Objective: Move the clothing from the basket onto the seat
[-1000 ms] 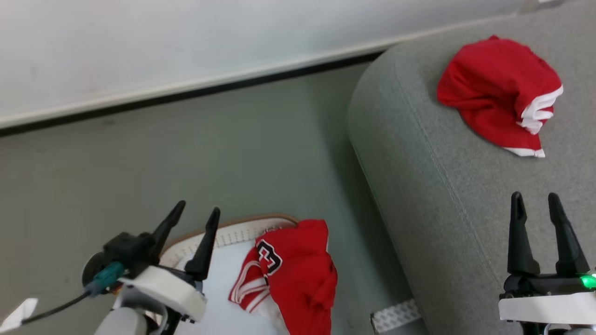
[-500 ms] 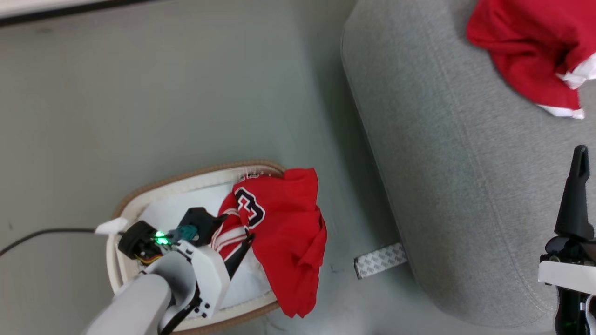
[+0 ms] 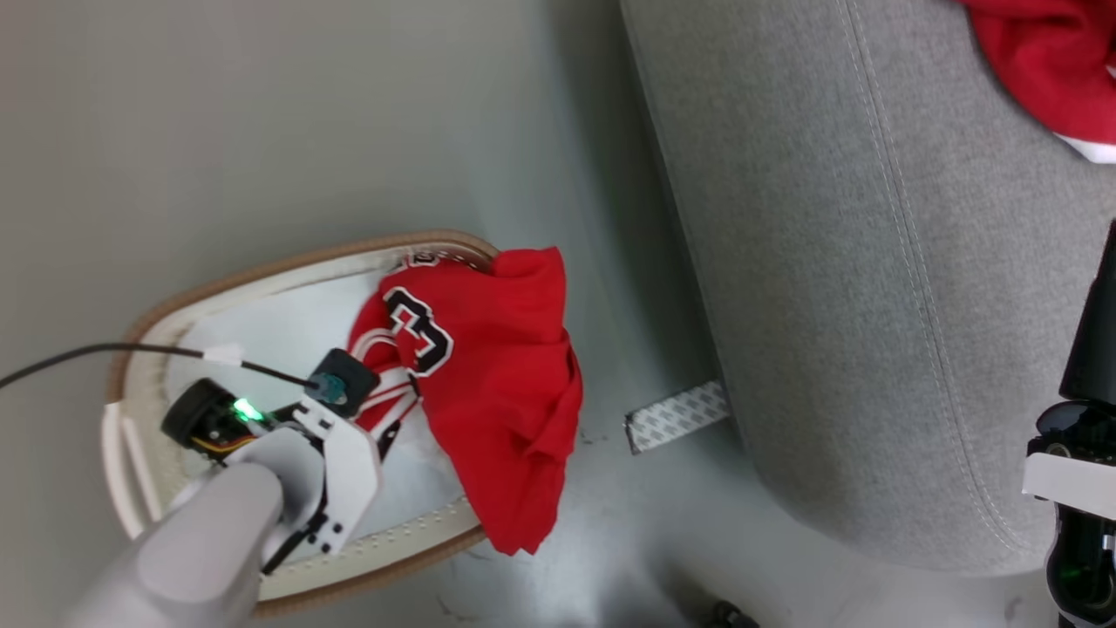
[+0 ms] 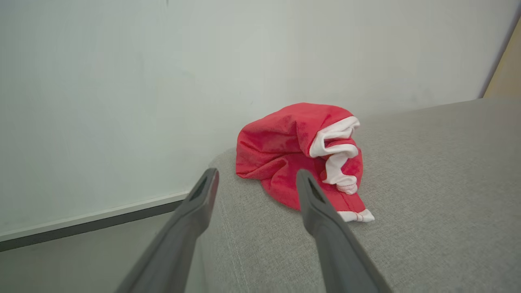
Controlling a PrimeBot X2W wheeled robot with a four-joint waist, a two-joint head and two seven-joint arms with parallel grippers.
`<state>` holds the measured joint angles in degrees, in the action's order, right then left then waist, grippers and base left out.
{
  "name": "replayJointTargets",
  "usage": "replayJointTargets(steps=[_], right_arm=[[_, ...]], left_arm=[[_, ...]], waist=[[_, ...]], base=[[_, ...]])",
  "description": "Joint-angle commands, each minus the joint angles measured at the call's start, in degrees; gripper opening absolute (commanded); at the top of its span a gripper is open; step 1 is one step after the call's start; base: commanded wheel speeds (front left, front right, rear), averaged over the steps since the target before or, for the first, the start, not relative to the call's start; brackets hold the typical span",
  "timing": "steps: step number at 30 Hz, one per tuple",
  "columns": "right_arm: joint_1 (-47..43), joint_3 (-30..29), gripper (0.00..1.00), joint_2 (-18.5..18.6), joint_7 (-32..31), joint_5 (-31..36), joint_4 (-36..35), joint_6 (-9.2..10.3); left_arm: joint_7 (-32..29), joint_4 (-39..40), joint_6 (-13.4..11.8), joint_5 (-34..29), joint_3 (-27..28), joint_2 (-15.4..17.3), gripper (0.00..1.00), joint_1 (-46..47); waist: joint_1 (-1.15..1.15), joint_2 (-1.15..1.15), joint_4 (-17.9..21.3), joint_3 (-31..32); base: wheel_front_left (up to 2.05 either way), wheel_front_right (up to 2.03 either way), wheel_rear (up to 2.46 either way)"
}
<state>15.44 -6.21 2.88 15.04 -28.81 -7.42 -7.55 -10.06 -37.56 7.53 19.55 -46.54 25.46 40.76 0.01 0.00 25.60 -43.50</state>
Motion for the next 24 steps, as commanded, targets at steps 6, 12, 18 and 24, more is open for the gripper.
replayJointTargets(steps=[6, 12, 18, 24], right_arm=[[0.8, 1.2, 1.00, -0.1, 0.1, -1.2, -1.7, 0.13], [0.5, 1.5, 1.00, -0.1, 0.1, -1.5, -2.8, 0.13], [-0.5, 1.7, 1.00, -0.1, 0.1, -0.7, -3.9, 0.13], [-1.6, 2.5, 1.00, -0.1, 0.1, 0.0, -5.6, 0.13]], left_arm=[[-0.4, -6.5, -1.4, -1.3, -0.5, -0.2, 1.00, 3.3], [-1.3, -10.6, -1.7, -2.9, -2.2, -1.4, 1.00, 5.7], [0.1, -13.8, -3.0, -3.8, -3.0, -2.4, 1.00, 7.0], [2.8, -16.6, -3.7, -3.2, -3.0, -2.0, 1.00, 7.7]], waist=[[-0.01, 0.00, 2.7, -3.4], [-0.01, 0.00, 2.9, -4.6], [-0.01, 0.00, 2.5, -5.0], [-0.01, 0.00, 1.8, -5.6]], base=[[0.00, 0.00, 0.00], [0.00, 0.00, 0.00], [0.07, 0.07, 0.07], [0.12, 0.12, 0.12]])
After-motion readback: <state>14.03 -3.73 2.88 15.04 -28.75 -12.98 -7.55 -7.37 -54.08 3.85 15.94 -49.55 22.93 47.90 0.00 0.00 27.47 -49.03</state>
